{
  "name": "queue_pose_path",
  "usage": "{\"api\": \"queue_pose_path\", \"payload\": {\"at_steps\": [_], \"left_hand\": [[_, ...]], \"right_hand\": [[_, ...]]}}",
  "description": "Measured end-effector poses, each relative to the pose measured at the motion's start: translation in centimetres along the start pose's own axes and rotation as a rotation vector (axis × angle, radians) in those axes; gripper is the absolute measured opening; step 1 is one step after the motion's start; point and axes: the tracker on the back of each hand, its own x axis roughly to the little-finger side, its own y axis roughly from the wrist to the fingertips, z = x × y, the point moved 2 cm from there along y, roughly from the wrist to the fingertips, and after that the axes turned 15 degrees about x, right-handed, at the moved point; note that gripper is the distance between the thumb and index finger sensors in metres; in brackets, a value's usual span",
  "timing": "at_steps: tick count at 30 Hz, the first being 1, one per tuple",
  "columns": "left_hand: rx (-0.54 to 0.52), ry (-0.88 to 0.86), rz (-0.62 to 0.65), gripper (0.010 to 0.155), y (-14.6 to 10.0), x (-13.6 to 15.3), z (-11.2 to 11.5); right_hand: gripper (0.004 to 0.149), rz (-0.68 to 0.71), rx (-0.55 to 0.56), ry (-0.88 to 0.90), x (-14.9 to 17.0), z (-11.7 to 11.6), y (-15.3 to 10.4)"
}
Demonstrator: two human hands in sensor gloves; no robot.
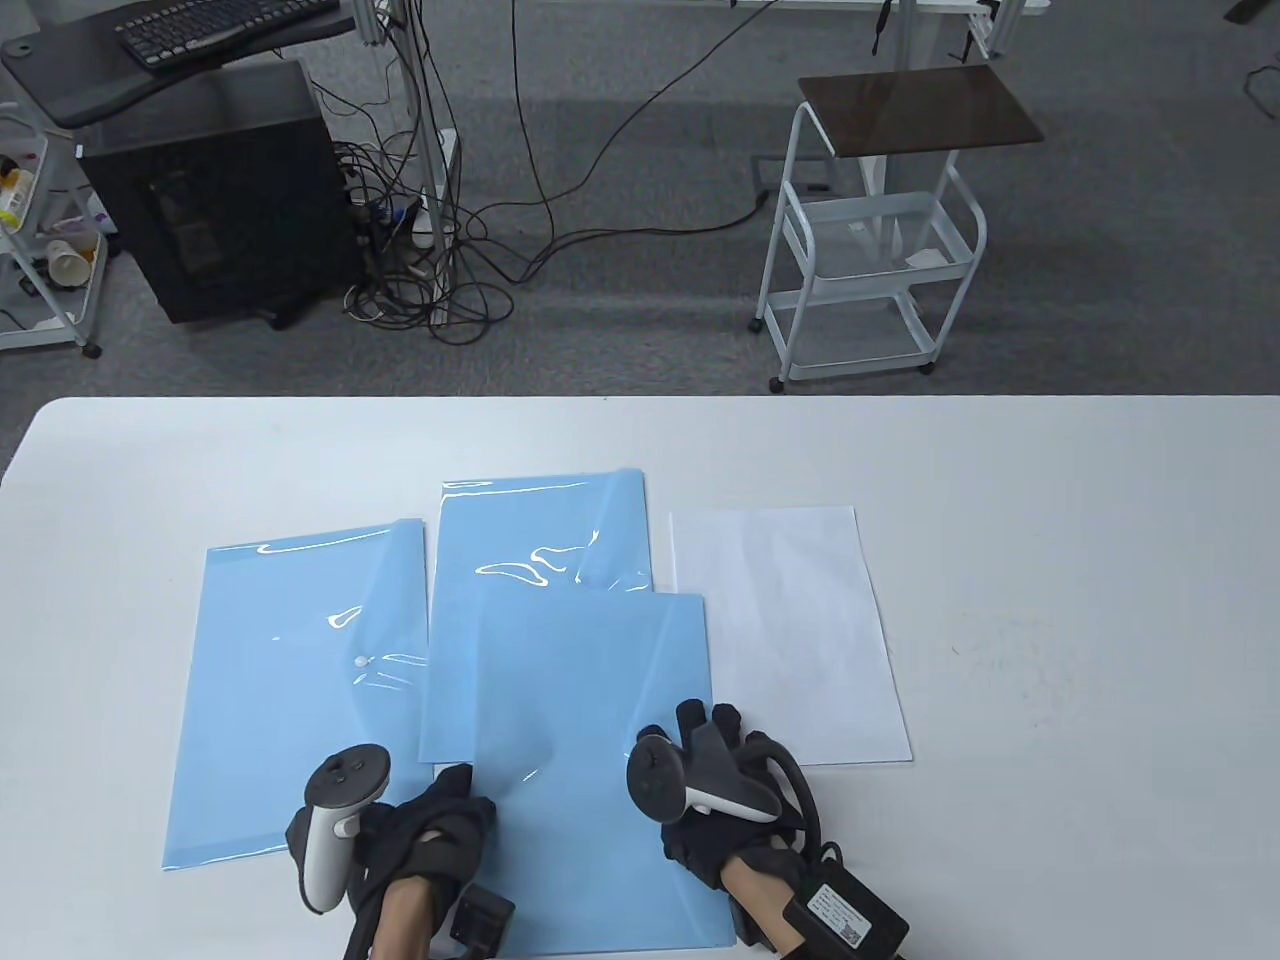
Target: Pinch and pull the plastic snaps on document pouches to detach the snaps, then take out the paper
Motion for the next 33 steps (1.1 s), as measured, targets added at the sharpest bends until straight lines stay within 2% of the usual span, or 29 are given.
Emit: {"api": "queue_pose_path", "payload": {"at_steps": [6, 12, 17, 21, 27, 33], "left_hand": [[-0.009, 0.015, -0.007, 0.049, -0.1, -0.1, 0.1], [-0.012, 0.016, -0.007, 0.049, -0.1, -0.1, 0.2], [-0.016, 0.020, -0.007, 0.049, -0.1, -0.1, 0.2], [-0.016, 0.026, -0.008, 0.049, -0.1, -0.1, 0.2], [-0.034, 0.043, -0.014, 0.048, -0.2, -0.1, 0.3], [-0.033, 0.054, -0.016, 0.048, -0.1, -0.2, 0.4]], "right_hand": [[0.060, 0.030, -0.030, -0.135, -1.4, 0.5, 0.7], [0.059, 0.019, -0.047, -0.118, -1.4, 0.5, 0.9], [0.058, 0.030, -0.040, -0.178, -1.9, 0.6, 1.1], [0.058, 0.010, -0.031, -0.115, -2.3, 0.6, 1.3], [0.063, -0.037, -0.065, 0.008, -0.4, 0.6, 0.8], [0.073, -0.073, 0.059, 0.101, 2.2, 1.6, -0.7]]}}
